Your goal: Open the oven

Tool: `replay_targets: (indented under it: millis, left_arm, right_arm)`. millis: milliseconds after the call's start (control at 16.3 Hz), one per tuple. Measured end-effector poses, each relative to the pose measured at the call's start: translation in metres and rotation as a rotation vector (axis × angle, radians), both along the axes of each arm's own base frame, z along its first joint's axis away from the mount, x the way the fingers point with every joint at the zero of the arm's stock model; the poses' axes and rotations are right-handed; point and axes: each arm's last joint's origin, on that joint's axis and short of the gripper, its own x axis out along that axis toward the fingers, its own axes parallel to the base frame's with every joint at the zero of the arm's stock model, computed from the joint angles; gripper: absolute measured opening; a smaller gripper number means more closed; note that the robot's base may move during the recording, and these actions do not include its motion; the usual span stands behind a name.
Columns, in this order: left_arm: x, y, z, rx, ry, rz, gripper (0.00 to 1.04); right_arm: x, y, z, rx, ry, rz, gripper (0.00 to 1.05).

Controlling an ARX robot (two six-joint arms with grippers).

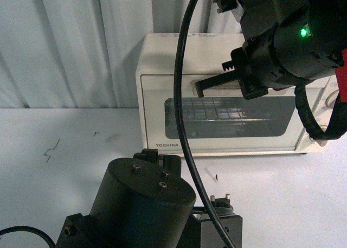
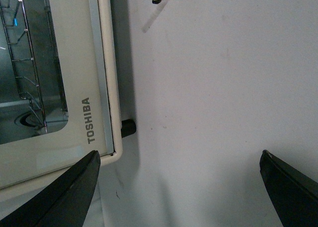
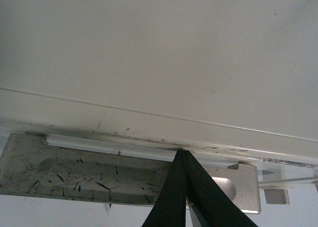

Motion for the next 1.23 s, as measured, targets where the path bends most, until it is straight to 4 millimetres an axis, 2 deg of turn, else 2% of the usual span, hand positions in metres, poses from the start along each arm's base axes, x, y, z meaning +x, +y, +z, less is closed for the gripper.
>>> replay_targets:
  millis: [308,1230]
  left_arm:
    - [0.000,0.000,0.000,0.000,0.000,0.000,0.98]
    - [0.000,0.000,0.000,0.002,0.000,0.002,0.98]
  right_arm:
    - [0.002,-0.003,-0.002,0.006,-0.003,-0.015,0.02]
    - [0.004,0.002,-0.013,0.100,-0.032,-0.087,0.02]
